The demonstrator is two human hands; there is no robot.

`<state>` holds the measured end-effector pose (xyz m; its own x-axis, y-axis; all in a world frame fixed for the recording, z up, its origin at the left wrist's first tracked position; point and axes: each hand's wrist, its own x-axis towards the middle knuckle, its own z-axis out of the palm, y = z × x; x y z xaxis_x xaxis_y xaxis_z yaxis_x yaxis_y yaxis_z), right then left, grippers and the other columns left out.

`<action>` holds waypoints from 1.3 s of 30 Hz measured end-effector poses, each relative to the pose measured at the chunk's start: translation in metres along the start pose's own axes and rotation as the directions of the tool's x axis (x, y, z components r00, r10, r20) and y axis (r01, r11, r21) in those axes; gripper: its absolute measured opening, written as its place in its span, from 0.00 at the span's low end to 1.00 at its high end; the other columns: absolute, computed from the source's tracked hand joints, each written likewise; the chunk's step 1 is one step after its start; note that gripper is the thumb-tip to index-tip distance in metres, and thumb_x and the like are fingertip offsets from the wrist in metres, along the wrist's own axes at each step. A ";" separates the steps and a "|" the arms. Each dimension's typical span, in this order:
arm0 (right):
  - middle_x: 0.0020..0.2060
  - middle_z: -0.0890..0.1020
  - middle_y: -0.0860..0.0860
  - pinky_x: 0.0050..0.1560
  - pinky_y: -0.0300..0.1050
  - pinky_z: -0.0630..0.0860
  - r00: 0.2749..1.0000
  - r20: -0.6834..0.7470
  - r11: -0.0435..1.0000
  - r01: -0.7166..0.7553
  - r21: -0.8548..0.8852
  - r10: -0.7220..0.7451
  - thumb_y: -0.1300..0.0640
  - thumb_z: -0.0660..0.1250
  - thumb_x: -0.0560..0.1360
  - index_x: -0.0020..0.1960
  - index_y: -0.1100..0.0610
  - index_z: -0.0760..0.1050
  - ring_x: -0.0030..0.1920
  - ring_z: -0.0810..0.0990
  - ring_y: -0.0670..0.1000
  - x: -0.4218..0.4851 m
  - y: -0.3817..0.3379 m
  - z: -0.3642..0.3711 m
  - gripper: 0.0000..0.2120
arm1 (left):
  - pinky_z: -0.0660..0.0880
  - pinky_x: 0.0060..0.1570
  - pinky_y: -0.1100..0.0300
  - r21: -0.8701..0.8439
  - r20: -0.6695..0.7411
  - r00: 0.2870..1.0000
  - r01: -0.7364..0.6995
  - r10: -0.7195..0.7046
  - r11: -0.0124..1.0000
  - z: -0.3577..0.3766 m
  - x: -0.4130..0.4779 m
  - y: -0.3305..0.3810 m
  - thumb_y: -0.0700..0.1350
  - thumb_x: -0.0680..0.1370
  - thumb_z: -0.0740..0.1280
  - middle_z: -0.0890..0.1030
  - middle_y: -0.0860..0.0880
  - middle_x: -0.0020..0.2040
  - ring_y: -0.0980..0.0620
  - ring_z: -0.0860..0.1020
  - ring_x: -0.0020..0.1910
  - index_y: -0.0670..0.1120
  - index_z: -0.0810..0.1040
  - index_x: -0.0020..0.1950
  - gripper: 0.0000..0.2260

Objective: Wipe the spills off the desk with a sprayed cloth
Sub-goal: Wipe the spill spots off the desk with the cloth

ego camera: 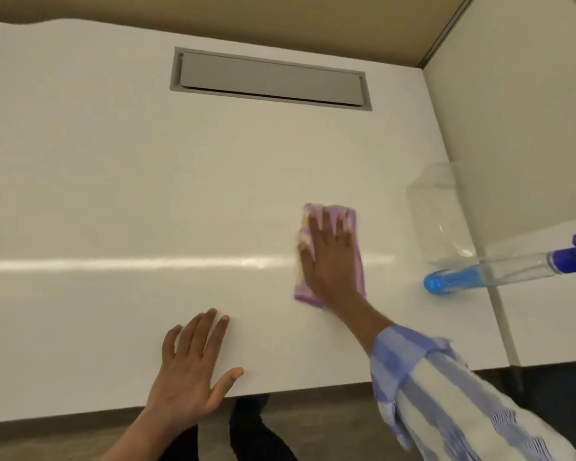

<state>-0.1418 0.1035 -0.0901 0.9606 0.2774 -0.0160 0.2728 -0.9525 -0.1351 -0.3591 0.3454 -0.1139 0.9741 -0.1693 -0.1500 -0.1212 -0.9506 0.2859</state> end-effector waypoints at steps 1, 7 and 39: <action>0.85 0.53 0.54 0.83 0.64 0.50 0.991 0.034 0.992 0.125 0.018 -0.126 0.44 0.51 0.85 0.85 0.54 0.52 0.85 0.47 0.61 -0.020 -0.012 0.009 0.31 | 0.58 0.73 0.40 0.007 -0.005 1.000 -0.002 0.002 1.000 0.001 0.000 0.000 0.67 0.83 0.48 0.67 0.40 0.79 0.41 0.66 0.75 0.43 0.64 0.80 0.36; 0.84 0.58 0.50 0.84 0.64 0.49 0.770 0.110 0.773 0.634 -0.018 -0.629 0.50 0.59 0.85 0.85 0.53 0.54 0.85 0.54 0.57 0.004 0.034 0.012 0.30 | 0.53 0.76 0.42 0.031 -0.035 0.999 0.003 -0.002 1.000 0.009 -0.001 -0.003 0.68 0.82 0.50 0.67 0.40 0.80 0.41 0.67 0.75 0.44 0.63 0.81 0.37; 0.83 0.60 0.50 0.85 0.57 0.48 0.993 0.096 0.980 0.053 0.191 -0.073 0.54 0.59 0.87 0.83 0.52 0.60 0.85 0.54 0.57 -0.132 -0.055 0.008 0.25 | 0.60 0.71 0.44 -0.188 -0.099 0.993 0.044 -0.063 0.981 -0.022 -0.063 0.008 0.67 0.83 0.50 0.69 0.45 0.76 0.43 0.67 0.74 0.46 0.65 0.79 0.32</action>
<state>-0.2836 0.1201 -0.0889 0.9289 0.3564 -0.1007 0.3084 -0.8948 -0.3228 -0.4172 0.3536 -0.0817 0.9939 -0.0823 -0.0738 -0.0402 -0.8911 0.4520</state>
